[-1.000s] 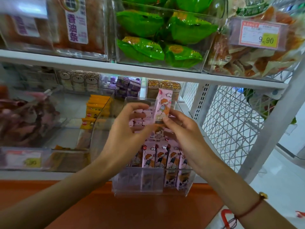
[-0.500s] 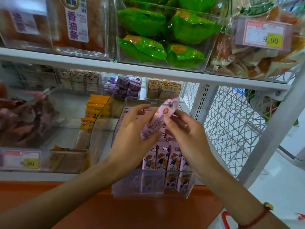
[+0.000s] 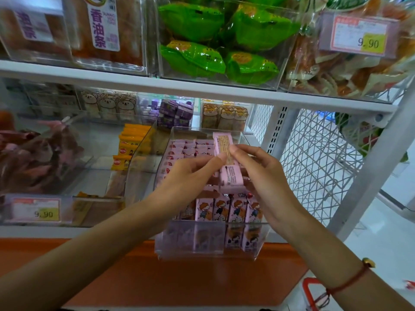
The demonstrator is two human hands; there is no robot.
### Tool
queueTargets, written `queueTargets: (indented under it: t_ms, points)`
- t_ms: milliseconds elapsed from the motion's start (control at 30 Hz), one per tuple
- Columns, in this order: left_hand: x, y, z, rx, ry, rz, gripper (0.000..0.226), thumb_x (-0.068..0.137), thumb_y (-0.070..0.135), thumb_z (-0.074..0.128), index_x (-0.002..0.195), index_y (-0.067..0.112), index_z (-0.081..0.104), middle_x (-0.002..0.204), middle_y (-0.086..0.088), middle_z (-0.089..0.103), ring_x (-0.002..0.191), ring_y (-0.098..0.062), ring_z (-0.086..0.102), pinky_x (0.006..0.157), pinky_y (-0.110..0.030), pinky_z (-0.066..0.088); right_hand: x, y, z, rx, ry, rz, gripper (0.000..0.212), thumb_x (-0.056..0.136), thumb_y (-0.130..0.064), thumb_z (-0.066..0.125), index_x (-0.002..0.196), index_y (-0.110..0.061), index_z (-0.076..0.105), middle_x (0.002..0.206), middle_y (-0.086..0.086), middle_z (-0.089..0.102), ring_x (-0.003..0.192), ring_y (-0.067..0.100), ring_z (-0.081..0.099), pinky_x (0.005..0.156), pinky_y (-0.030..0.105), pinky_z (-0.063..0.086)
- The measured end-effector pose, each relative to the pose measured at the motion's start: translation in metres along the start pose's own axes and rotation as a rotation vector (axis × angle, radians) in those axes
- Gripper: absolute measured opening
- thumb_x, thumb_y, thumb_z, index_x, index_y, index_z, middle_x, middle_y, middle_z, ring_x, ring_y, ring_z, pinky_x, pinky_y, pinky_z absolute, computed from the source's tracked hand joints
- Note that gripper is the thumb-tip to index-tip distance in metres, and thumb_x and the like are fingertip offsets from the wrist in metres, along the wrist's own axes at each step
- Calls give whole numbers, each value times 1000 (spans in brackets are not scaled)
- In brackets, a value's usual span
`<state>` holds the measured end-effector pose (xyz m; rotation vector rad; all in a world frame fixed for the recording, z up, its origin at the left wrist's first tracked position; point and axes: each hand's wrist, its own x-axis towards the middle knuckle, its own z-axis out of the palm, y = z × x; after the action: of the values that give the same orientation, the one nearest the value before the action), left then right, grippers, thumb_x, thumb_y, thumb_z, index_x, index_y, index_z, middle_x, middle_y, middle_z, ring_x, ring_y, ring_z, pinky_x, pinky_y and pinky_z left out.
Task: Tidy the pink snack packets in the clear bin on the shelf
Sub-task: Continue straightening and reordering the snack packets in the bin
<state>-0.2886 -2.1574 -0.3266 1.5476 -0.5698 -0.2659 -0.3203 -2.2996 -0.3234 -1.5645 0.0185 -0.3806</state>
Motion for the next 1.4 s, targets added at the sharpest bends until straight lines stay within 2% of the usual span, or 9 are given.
queueTargets:
  t_ms: [233, 433, 567, 733, 800, 900, 1067, 1200, 1400]
  points:
    - [0, -4, -5, 433, 161, 348, 39, 87, 31, 63, 119, 49, 50, 110, 35, 59, 111, 14, 51, 87, -8, 41, -3, -1, -1, -89, -149, -181, 42, 98, -16, 47, 122, -50, 46, 121, -11, 58, 113, 5, 57, 85, 24, 52]
    - [-2, -7, -2, 411, 215, 418, 45, 85, 38, 59, 128, 40, 49, 123, 23, 58, 114, 6, 53, 92, -12, 46, -6, -1, -5, -108, -214, -301, 37, 95, -7, 52, 120, -34, 46, 123, -6, 58, 118, 8, 54, 92, 27, 50]
    - [-1, -6, -3, 362, 160, 359, 43, 88, 19, 63, 125, 36, 53, 115, 23, 62, 107, 7, 57, 88, -12, 50, -8, -1, -6, -195, -200, -344, 45, 97, -15, 49, 121, -52, 40, 118, -20, 56, 111, -6, 54, 82, 11, 49]
    - [2, -2, -5, 127, 233, 295, 26, 83, 23, 66, 105, 34, 56, 100, 22, 65, 90, 7, 65, 66, -7, 50, -8, 4, -3, -316, -235, -346, 60, 96, -35, 50, 143, -49, 15, 141, -28, 32, 129, -9, 35, 102, 24, 42]
    - [3, -2, -5, -43, 297, 239, 26, 81, 30, 68, 104, 27, 57, 100, 12, 67, 84, -1, 69, 61, -11, 52, -10, 4, -1, -329, -267, -365, 69, 89, -32, 61, 141, -48, 20, 133, -39, 33, 121, -17, 38, 93, 14, 45]
    - [3, -3, -2, -132, 289, 158, 42, 71, 40, 70, 107, 24, 57, 105, 4, 68, 86, -6, 70, 63, -15, 54, -10, 3, 1, -402, -184, -458, 52, 85, -22, 70, 130, -31, 45, 126, -17, 50, 110, -6, 54, 82, 15, 52]
    - [4, -1, -8, -124, 195, 151, 83, 70, 41, 71, 142, 41, 31, 135, 21, 49, 112, 3, 59, 74, -16, 55, -7, -3, -3, -253, -99, -260, 38, 79, -35, 67, 115, -29, 55, 111, -10, 66, 89, 3, 67, 67, 19, 55]
    - [4, 0, -13, -149, 189, 166, 69, 78, 35, 67, 140, 38, 36, 136, 8, 52, 107, -3, 64, 83, -21, 55, -3, -4, -10, -112, -129, -57, 25, 85, -32, 61, 110, -29, 63, 104, -4, 69, 83, 8, 69, 70, 21, 54]
    - [6, 0, -18, -146, 166, 90, 49, 74, 41, 67, 119, 25, 57, 107, 5, 70, 98, -8, 69, 89, -26, 55, -3, -5, -18, -23, -160, 16, 56, 56, -42, 74, 109, -25, 68, 97, -9, 72, 89, 9, 67, 82, 29, 53]
